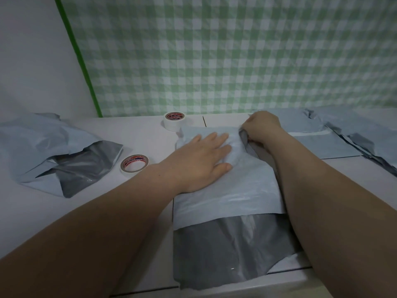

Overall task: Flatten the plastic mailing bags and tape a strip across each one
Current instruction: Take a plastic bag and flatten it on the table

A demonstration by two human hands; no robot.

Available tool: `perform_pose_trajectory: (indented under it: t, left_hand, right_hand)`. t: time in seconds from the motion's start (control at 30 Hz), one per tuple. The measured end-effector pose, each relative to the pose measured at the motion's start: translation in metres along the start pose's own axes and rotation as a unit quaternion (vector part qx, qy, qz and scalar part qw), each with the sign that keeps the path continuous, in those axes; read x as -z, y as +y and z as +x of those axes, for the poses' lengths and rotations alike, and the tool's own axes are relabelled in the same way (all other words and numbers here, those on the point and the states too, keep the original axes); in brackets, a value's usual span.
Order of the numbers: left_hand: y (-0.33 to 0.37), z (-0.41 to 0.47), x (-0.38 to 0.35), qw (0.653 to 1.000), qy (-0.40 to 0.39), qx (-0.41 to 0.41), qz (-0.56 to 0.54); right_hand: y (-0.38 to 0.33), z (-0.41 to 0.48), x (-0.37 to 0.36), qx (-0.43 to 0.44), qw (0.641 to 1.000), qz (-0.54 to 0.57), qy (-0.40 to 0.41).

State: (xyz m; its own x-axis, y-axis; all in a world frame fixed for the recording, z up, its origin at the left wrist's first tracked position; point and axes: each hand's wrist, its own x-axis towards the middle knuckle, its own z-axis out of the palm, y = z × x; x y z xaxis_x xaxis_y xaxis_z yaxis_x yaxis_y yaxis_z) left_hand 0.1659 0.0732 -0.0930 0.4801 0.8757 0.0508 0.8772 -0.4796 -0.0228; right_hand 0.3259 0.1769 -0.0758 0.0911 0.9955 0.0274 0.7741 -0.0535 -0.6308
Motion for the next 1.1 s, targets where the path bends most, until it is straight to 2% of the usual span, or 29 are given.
perform_pose_trajectory:
  t: [0.13,0.2,0.27,0.47,0.67,0.93,1.1]
  left_hand:
    - [0.004,-0.002,-0.001,0.999,-0.047,0.005,-0.024]
    - [0.005,-0.001,0.000,0.998,-0.066,0.013,-0.020]
    - [0.007,-0.001,0.000,0.997,-0.075,0.015,-0.023]
    - [0.006,-0.002,-0.003,0.997,-0.069,0.017,-0.043]
    - [0.006,-0.002,-0.004,0.996,-0.068,0.018,-0.047]
    - [0.006,-0.003,-0.003,0.996,-0.061,0.020,-0.061]
    - [0.006,-0.004,-0.002,0.995,-0.083,0.012,-0.047]
  right_hand:
    - [0.004,-0.019,0.016,-0.032,0.989,0.110,-0.093]
    - [0.005,-0.031,0.025,-0.036,0.983,0.114,-0.136]
    - [0.008,-0.038,0.030,-0.027,0.983,0.105,-0.146]
    - [0.011,-0.048,0.025,0.031,0.998,-0.002,-0.061]
    - [0.009,-0.059,0.024,0.060,0.996,-0.041,-0.044]
    - [0.007,-0.060,0.020,0.030,0.997,-0.071,-0.029]
    - [0.012,-0.058,0.014,0.019,0.993,-0.117,-0.011]
